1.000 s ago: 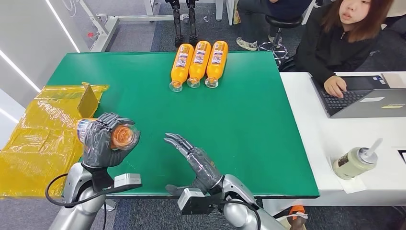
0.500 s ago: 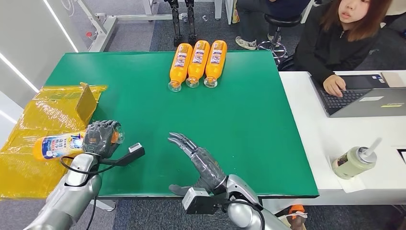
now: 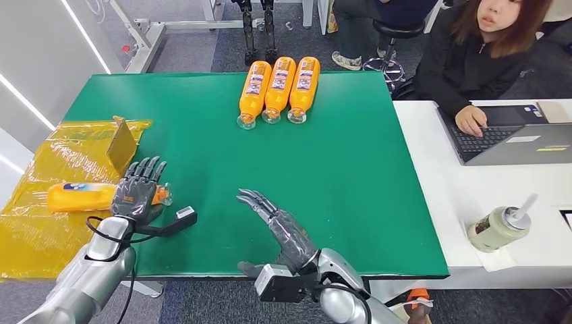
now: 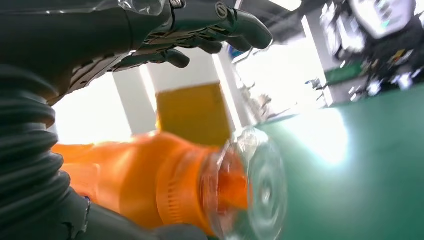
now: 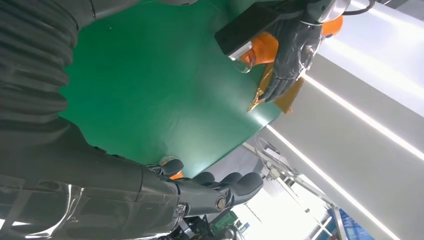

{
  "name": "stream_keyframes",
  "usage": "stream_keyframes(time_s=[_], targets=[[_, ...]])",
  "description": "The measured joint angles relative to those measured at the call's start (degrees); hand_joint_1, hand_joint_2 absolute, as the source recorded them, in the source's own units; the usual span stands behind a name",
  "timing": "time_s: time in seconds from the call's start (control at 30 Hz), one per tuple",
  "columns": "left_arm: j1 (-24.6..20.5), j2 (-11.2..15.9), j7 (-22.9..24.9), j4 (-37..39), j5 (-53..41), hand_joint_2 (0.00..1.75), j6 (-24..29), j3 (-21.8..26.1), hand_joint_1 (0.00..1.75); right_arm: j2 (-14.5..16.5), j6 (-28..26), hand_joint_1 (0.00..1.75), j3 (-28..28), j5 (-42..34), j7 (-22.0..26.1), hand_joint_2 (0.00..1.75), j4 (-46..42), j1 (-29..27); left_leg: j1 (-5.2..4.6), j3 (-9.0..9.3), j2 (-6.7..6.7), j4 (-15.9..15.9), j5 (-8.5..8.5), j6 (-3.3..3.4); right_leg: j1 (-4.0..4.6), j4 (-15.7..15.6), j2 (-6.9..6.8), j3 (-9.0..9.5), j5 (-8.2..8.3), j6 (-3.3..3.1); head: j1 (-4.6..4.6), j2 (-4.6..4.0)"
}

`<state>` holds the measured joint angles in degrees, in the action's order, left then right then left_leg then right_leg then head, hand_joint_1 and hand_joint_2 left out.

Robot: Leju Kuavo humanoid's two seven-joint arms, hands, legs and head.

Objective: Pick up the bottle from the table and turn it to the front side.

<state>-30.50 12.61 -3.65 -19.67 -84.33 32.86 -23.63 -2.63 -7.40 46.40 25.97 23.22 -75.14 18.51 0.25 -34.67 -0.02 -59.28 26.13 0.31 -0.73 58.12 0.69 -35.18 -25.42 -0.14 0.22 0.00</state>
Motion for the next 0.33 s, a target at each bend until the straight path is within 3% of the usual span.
stream_keyframes(time_s=[0.13,0.27,0.33], targets=[[0.0,-0.8,-6.3,-0.4,3.0,1.75,3.3,0.7,0.00,0.0,-0.5,0.00,0.0,0.7,-0.6,1.75,-0.6,-0.9,0.00,0.00,0.00,0.0,0.00,0.00,0.00,0.0,0.00,0.00,0.00,0.00,0.00,0.00],[1.6,-2.5,-19.0,-4.6,13.4,1.75,3.9,3.2,0.00,-0.1,-1.1,0.00,-0.5,1.1,-0.9,1.75,-1.4,-2.3,-0.02,-0.01,-0.01,0.0,0.00,0.00,-0.02,0.0,-0.02,0.01,0.00,0.00,0.00,0.00],[2.8,-3.3,-23.1,-7.3,17.7,1.75,2.7,4.1,0.00,-0.2,-1.3,0.00,-0.8,1.1,-0.9,1.75,-1.6,-2.8,-0.03,-0.01,-0.01,0.0,0.01,0.00,-0.03,0.0,-0.02,0.01,0.00,0.00,-0.01,0.00]])
